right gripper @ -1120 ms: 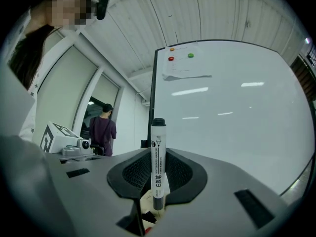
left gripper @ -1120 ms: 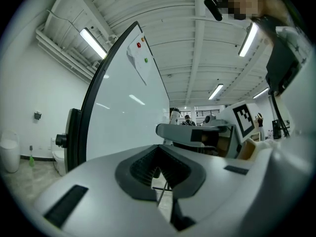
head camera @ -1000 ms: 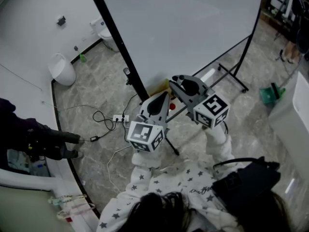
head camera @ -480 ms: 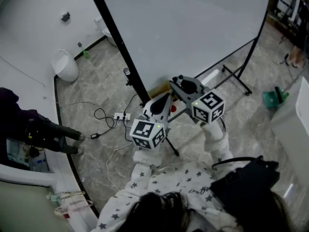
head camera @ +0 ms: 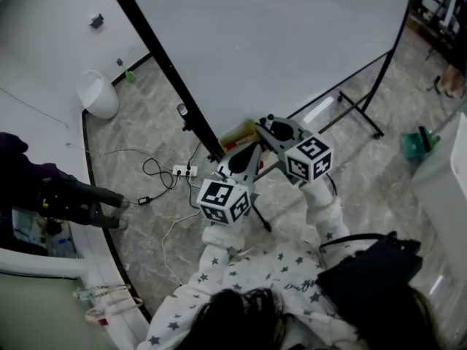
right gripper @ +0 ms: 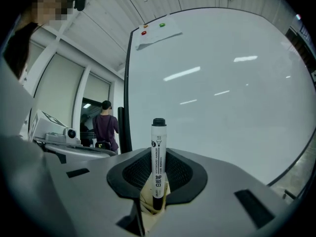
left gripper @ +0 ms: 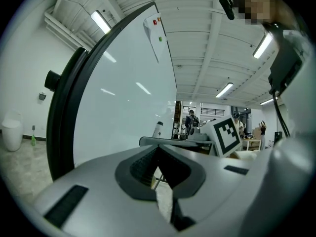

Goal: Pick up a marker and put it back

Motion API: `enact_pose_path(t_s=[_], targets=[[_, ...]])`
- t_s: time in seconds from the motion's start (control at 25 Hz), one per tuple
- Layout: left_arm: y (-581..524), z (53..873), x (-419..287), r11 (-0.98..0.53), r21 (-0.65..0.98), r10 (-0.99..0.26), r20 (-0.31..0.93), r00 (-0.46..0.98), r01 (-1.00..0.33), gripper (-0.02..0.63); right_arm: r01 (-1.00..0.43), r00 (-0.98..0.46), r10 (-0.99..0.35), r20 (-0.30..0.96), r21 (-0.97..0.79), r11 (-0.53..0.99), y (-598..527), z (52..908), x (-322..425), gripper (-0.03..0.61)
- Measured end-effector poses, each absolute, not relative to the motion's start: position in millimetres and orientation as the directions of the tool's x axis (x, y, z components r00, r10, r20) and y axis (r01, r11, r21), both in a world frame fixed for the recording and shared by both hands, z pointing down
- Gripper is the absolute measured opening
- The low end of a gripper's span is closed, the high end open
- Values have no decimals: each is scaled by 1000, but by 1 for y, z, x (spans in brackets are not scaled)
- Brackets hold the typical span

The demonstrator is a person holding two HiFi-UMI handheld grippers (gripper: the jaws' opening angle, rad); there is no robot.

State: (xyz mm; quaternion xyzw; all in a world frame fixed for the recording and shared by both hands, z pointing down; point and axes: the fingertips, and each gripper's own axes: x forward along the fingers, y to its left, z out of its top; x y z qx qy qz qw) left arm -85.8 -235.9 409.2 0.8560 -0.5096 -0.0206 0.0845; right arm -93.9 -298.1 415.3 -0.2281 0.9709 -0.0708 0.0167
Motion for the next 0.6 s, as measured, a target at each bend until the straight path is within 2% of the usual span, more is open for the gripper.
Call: enact_pose_path(t_s=[0.6], targets=[[-238,421,-72,-469,208,-869,64,490,-858,2,-424,-904,-417,95,-86,901,-294,455,-102,72]])
